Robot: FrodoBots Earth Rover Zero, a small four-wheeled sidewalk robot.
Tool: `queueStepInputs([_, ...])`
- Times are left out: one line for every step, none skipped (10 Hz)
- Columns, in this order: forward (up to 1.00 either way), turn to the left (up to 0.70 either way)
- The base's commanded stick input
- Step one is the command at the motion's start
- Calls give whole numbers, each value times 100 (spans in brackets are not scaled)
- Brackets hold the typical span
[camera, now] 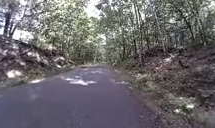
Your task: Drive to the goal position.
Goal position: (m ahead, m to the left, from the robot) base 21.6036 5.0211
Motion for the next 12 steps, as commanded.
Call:
queueStepInputs([70, 0])
queueStepInputs([70, 0])
queueStepInputs([70, 0])
queueStepInputs([70, 0])
queueStepInputs([70, 0])
queueStepInputs([70, 0])
queueStepInputs([70, 0])
queueStepInputs([70, 0])
queueStepInputs([70, 0])
queueStepInputs([70, 0])
queueStepInputs([70, 0])
queueStepInputs([70, 0])
